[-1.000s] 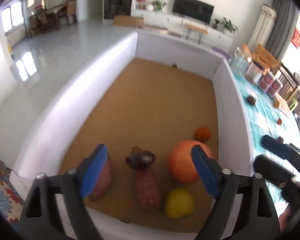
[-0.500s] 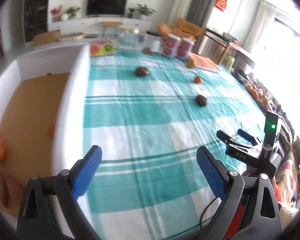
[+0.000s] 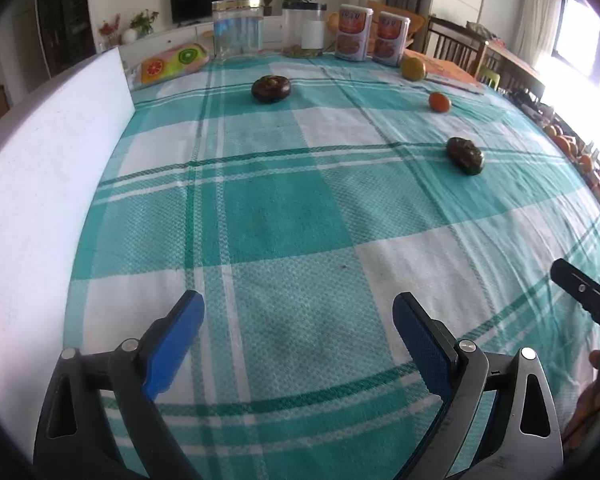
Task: Organize fruits
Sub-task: 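Move both empty tools back over the table, then grasp the second dark brown mangosteen with the left tool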
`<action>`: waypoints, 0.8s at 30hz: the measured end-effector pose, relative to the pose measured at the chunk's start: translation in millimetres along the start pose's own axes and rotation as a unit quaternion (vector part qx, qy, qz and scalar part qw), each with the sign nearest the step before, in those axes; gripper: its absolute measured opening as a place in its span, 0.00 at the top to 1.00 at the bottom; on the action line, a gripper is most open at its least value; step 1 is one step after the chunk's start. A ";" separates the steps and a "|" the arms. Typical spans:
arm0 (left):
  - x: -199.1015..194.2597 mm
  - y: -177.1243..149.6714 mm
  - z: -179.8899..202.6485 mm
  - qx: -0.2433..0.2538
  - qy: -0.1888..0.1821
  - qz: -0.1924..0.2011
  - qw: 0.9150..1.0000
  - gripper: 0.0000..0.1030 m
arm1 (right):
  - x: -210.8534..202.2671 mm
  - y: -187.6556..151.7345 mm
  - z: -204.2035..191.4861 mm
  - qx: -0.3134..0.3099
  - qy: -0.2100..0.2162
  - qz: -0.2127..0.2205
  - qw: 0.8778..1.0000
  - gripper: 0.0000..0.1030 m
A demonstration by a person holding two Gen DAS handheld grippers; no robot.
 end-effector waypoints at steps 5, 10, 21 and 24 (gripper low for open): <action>7.7 0.6 -3.5 0.000 0.014 0.005 1.000 0.07 | -0.1 0.3 0.5 -0.001 -0.002 -0.002 1.000 0.03; 10.6 1.0 -1.9 0.006 0.016 -0.001 1.000 0.04 | 0.1 0.7 0.9 0.002 0.008 -0.002 1.000 0.00; -1.9 19.8 30.5 0.022 -0.059 0.000 0.998 0.05 | -5.0 2.4 9.3 0.033 0.036 0.011 0.999 0.00; -11.9 57.2 72.3 0.073 -0.063 0.032 0.995 0.04 | -4.4 2.8 8.8 0.033 0.035 0.009 0.999 0.00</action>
Point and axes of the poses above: each gripper's, at about its wrist camera, not at the fingertips, and x roughly the way its jaws point, z to its right, y to its top, the point moved 6 cm from there along x, roughly the way its jaws point, and after that the axes turned 11 degrees about -z, right-handed, at the moved point
